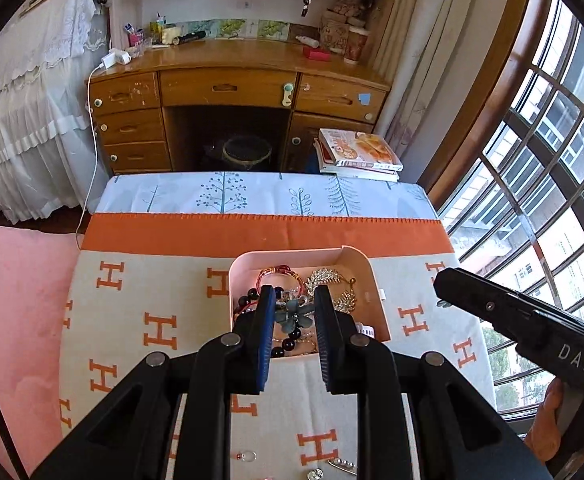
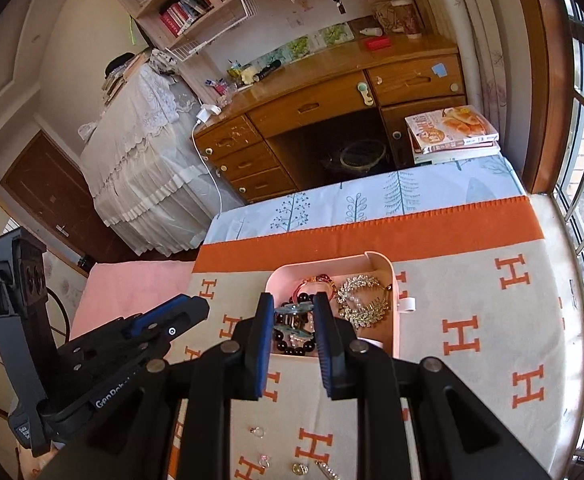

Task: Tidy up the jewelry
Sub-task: 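Carry the held pieces into the pink box and open both tools, then move both tools back over the remaining pieces on the blanket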

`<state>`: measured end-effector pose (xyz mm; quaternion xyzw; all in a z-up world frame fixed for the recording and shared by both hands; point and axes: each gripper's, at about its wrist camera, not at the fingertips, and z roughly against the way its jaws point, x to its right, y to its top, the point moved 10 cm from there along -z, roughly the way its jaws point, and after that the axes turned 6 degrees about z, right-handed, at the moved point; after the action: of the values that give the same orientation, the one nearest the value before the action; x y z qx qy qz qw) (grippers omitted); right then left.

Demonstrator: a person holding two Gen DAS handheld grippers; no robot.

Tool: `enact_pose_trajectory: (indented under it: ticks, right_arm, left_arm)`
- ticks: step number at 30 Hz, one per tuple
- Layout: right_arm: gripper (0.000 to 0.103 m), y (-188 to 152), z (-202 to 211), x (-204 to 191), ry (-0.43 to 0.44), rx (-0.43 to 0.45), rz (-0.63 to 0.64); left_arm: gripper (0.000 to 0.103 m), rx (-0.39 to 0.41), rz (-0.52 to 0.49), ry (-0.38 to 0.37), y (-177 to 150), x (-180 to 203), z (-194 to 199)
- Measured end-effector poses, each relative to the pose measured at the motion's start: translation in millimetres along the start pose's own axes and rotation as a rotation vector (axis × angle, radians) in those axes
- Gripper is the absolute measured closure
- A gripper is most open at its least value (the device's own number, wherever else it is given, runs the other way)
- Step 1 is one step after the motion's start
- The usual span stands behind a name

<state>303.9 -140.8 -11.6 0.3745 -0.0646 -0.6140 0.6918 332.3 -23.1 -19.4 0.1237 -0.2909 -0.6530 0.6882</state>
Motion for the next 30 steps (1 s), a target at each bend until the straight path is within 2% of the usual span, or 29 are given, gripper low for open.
enact_pose_trajectory:
  ticks: [7,11,12,13,15,17,28,30]
  right_arm:
    - [0.082,-18,-66,18,-0.013,-0.111,-0.028]
    - [0.082,-27,-87,21,-0.002,-0.149,-0.03]
    - [0.082,-29,-90,21,0.003,-0.159,-0.026]
    - [0.081,-31,-93,21,0.009,-0.172,-0.028]
    - [0.08,-35,-97,21,0.014,-0.188,-0.036]
    - [0.074,-36,-98,21,0.004,-0.187,-0.034]
    - [0.073,-63,-69,10,0.004,-0.157,0.009]
    - [0.073,-70,-58,8,-0.009,-0.139,0.031]
  left_arm:
    - [0.085,-0.107,0.001,0.031,-23,-18,-71]
    - [0.085,-0.122,-0.026,0.036,-32,-23,-87]
    - [0.08,-0.118,-0.033,0.039,-33,-23,-88]
    - [0.077,-0.114,-0.035,0.041,-33,-24,-89]
    - [0.056,-0.106,-0.034,0.033,-33,-26,-88]
    - [0.047,-0.086,-0.03,0.039,-32,-29,-85]
    - [0.045,-0.032,-0.026,0.064,-46,-45,-45]
    - [0.041,-0.026,-0.014,0.069,-53,-51,-35]
